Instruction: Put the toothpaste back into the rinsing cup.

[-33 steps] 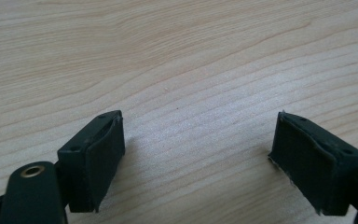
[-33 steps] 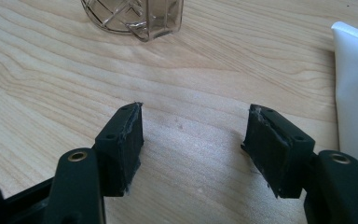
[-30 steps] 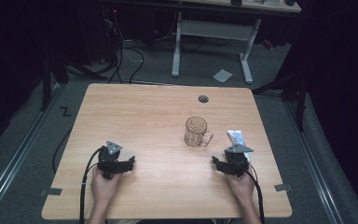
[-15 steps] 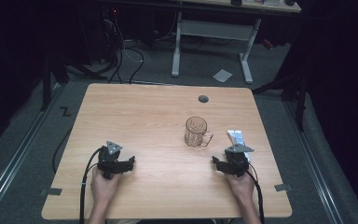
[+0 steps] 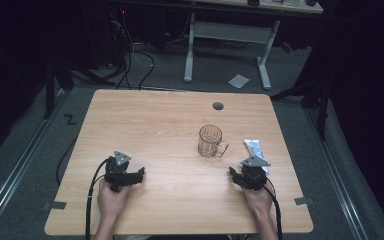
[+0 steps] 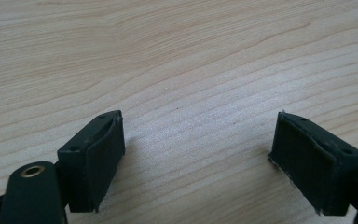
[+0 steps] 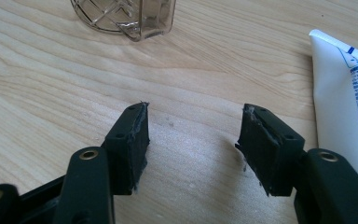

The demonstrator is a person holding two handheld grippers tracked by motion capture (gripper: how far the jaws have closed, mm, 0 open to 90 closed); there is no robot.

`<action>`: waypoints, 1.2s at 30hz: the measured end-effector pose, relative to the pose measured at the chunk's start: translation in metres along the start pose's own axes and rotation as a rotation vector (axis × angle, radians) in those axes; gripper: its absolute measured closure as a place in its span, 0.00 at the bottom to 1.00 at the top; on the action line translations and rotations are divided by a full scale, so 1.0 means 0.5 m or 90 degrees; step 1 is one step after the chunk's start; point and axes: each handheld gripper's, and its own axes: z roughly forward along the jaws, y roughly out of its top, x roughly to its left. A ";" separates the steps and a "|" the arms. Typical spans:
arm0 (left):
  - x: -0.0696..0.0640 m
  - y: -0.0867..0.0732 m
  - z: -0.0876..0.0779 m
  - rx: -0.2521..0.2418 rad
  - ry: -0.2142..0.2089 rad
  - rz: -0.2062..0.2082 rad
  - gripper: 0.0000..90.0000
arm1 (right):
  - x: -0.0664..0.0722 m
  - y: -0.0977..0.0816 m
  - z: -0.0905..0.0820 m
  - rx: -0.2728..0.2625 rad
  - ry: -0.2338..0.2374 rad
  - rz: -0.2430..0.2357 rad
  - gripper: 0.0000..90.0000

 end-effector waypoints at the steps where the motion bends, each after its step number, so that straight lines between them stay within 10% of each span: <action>1: 0.000 0.000 0.000 0.000 0.000 0.000 0.19 | 0.000 0.000 0.000 0.000 0.000 0.000 0.48; 20: 0.000 0.000 0.000 0.000 0.001 -0.001 0.19 | -0.020 -0.027 -0.048 -0.049 0.060 0.080 0.48; 36: 0.000 0.000 0.000 0.000 0.001 0.000 0.19 | -0.021 -0.047 -0.092 -0.073 0.103 0.079 0.41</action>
